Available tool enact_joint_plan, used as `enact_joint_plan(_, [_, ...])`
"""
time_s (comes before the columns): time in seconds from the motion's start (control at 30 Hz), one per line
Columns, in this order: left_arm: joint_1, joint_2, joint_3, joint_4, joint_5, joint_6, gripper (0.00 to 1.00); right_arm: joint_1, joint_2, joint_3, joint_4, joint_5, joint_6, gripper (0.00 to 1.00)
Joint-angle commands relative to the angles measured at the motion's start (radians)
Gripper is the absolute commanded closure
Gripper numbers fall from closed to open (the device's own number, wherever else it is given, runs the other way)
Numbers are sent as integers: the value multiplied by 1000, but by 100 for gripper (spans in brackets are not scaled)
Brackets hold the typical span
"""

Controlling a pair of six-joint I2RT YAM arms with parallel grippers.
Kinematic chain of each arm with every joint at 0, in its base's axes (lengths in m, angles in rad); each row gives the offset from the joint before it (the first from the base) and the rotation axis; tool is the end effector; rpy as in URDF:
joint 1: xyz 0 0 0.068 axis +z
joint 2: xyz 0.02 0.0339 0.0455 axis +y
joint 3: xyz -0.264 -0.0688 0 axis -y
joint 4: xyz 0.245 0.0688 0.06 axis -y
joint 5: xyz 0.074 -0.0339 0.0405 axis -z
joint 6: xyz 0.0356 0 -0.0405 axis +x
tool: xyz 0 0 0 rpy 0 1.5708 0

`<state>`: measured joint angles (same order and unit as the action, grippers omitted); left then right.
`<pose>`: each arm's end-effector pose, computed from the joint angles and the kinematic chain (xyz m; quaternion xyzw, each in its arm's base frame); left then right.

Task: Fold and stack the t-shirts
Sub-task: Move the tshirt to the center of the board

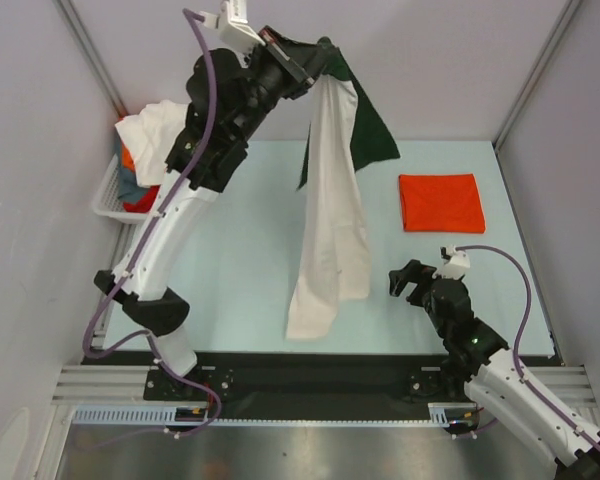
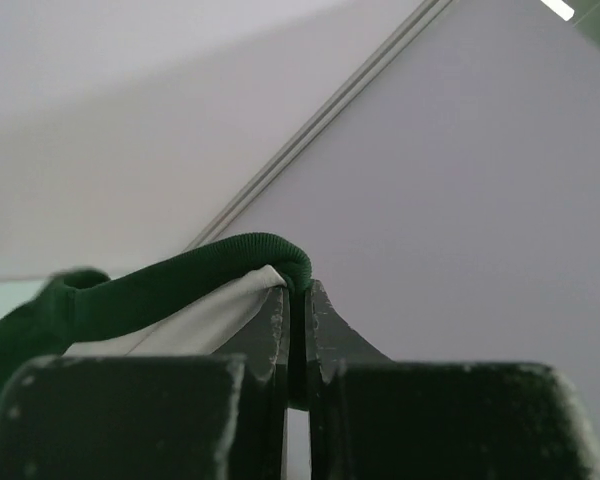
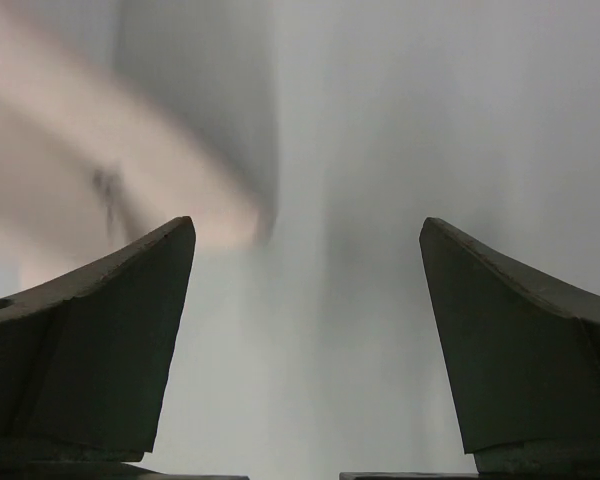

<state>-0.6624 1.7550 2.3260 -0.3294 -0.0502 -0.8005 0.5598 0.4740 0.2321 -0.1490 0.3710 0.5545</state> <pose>0.2758 -0.2129 0.5821 -0.0622 0.6137 -0.5141 0.5960 0.1225 0.0615 0.1927 0.1004 0.8170 0.1590 0.5451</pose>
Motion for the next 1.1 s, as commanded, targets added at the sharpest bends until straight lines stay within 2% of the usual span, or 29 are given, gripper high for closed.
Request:
enact_joint_plan(0.0, [9,-97,144,167,-42,35,95,3,-12,32,11,39,12,2])
enact_joint_plan(0.1, [18,-195,46,174,-77,66,95,3,-14,30,8,39,13,2])
enact_joint_plan(0.17, [27,-318,-149,196,-79,64,95,5,-14,30,11,37,9,2])
enact_joint_plan(0.2, [35,-375,-339,219,-82,55,94,3,-15,33,6,37,8,3])
enact_joint_plan(0.27, [43,-483,-571,246,-109,-15,94,3,-17,33,2,37,7,4])
enact_joint_plan(0.3, [55,-614,-831,300,-128,-49,94,2,-20,33,5,29,5,4])
enact_joint_plan(0.37, [63,-753,-1090,357,-247,-176,93,2,-26,35,-1,22,-1,6])
enact_joint_plan(0.4, [72,-872,-1317,380,-301,-228,92,3,-29,35,-7,17,2,7])
enact_joint_plan(0.43, [75,-937,-1420,383,-400,-315,92,2,-37,33,-9,13,1,8])
enact_joint_plan(0.5, [89,-1079,-1657,363,-465,-371,96,2,-44,30,-1,2,-5,10])
enact_joint_plan(0.6, [107,-1182,-1836,236,-545,-436,98,2,-44,26,8,-21,-22,13])
enact_joint_plan(0.73, [113,-1304,-1945,152,-565,-387,97,3,-2,36,61,-128,-96,19])
enact_joint_plan(0.8, [113,-1315,-1975,86,-597,-385,95,2,70,85,56,-161,-97,24])
enact_joint_plan(0.97, [115,-1300,-1960,-9,-684,-388,91,0,293,225,52,-167,-90,36])
enact_joint_plan(1.07, [115,-1270,-1903,-80,-779,-382,89,-21,464,331,65,-211,-81,38])
